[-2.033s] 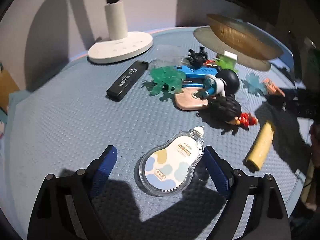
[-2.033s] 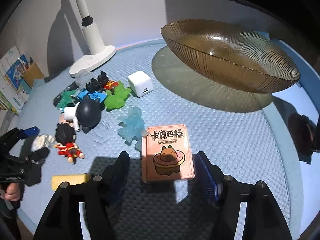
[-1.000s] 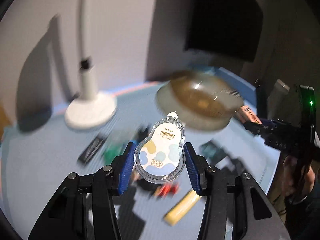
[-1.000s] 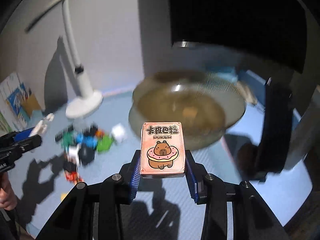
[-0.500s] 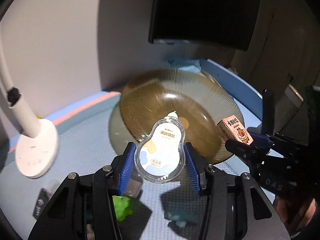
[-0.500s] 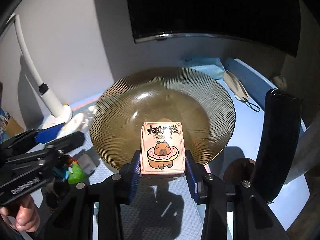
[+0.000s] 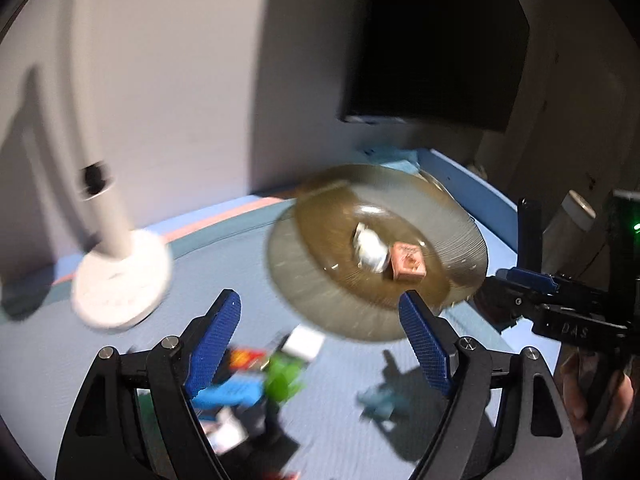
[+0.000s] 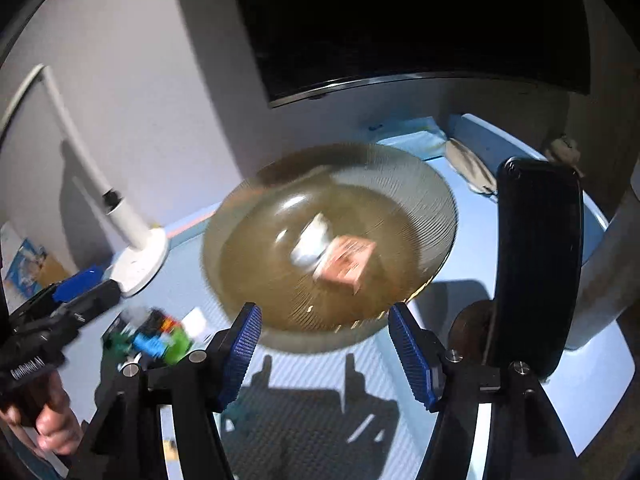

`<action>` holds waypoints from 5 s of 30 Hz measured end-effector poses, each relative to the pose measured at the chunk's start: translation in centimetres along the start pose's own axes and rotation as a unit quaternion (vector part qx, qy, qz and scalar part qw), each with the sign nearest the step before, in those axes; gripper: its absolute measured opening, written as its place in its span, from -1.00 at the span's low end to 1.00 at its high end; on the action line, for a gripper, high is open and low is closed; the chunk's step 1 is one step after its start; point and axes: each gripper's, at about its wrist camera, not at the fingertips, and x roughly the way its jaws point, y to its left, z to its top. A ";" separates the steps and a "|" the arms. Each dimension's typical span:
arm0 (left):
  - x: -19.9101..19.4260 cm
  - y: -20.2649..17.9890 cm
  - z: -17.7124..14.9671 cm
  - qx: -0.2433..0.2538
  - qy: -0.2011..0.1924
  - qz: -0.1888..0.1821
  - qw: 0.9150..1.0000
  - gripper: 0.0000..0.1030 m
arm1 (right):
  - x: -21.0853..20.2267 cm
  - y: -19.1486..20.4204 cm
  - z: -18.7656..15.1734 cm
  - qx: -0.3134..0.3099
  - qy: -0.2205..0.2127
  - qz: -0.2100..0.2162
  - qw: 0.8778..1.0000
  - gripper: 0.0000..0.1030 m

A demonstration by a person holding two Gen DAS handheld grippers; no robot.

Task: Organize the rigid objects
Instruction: 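Carry both held items over the amber glass bowl and open both tools, then move both open tools back to the remaining objects on the mat, then grasp the yellow tube with the left tool while the right tool grasps the pale blue figure, then carry both held items into the amber glass bowl and open both tools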

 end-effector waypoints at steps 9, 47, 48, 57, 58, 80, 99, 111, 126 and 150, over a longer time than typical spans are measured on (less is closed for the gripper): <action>-7.1 6.6 -9.4 -0.068 0.002 0.076 0.995 0.56 | 0.3 5.8 -4.6 -0.068 0.020 0.073 0.995 0.26; -4.7 5.5 -15.8 -0.059 0.045 0.046 0.996 0.56 | 3.0 7.0 -11.3 -0.096 0.012 0.095 0.991 0.59; -4.7 4.9 -15.7 -0.053 0.047 0.039 0.997 0.56 | 3.0 6.7 -11.1 -0.094 0.013 0.090 0.991 0.59; -1.8 1.4 -16.4 -0.002 0.111 -0.020 0.994 0.56 | 5.2 7.3 -10.0 -0.133 0.055 0.054 0.988 0.59; -1.6 1.3 -16.5 -0.001 0.113 -0.020 0.993 0.55 | 5.7 7.5 -9.9 -0.137 0.059 0.050 0.988 0.59; -2.4 0.1 -16.9 -0.013 0.102 0.000 0.995 -0.77 | 5.8 8.5 -9.8 -0.155 0.049 0.046 0.986 -0.43; 0.2 -0.2 -15.7 -0.015 0.122 0.013 0.992 -0.16 | 3.6 7.8 -13.1 -0.191 0.070 0.060 0.977 0.34; -0.5 -1.9 -16.2 0.019 0.105 0.046 0.993 -0.59 | 4.7 9.9 -13.7 -0.215 0.059 0.034 0.974 -0.15; -3.8 -4.5 0.9 0.037 -0.045 -0.011 0.998 -0.59 | -4.3 5.4 0.4 -0.105 -0.081 0.012 0.991 -0.16; 3.1 -2.0 2.9 -0.019 0.002 -0.042 0.999 0.29 | 2.5 -1.3 3.1 0.029 -0.003 0.022 0.999 0.07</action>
